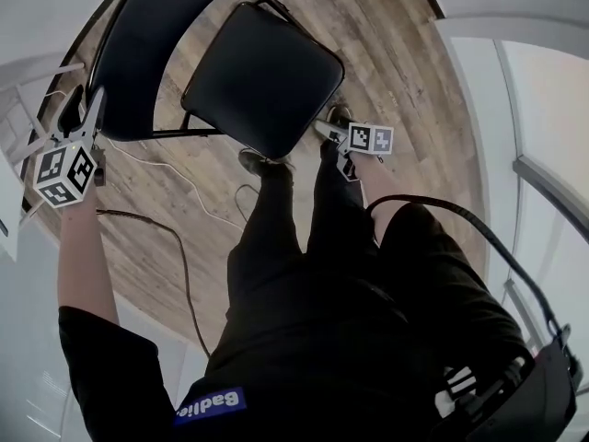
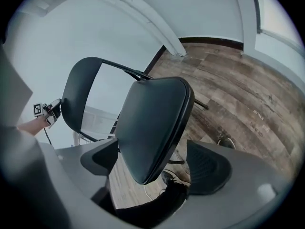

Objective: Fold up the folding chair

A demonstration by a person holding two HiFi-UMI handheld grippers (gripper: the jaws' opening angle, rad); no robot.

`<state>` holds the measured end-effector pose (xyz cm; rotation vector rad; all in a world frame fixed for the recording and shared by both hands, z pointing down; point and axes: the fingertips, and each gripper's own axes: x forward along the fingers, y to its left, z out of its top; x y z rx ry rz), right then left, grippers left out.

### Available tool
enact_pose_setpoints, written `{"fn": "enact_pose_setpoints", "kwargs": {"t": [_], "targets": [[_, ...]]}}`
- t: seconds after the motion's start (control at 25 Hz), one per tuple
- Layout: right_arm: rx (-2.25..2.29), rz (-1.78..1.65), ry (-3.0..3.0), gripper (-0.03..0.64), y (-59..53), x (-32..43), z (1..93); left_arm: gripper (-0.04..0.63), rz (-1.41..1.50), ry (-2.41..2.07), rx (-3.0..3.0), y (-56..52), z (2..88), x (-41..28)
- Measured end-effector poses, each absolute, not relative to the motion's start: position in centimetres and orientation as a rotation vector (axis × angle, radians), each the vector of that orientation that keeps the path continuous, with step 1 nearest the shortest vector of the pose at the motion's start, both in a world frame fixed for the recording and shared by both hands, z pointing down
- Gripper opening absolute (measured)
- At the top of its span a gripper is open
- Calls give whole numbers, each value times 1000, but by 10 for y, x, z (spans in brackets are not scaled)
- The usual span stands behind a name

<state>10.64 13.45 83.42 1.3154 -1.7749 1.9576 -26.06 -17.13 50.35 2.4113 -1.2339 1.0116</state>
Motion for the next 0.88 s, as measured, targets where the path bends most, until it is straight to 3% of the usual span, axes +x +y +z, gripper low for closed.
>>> {"fn": "enact_pose_setpoints", "kwargs": {"t": [0.88], "targets": [[1405, 2250, -1787, 456, 84, 83, 941, 196, 907, -1166, 2487, -194, 534, -245]]}}
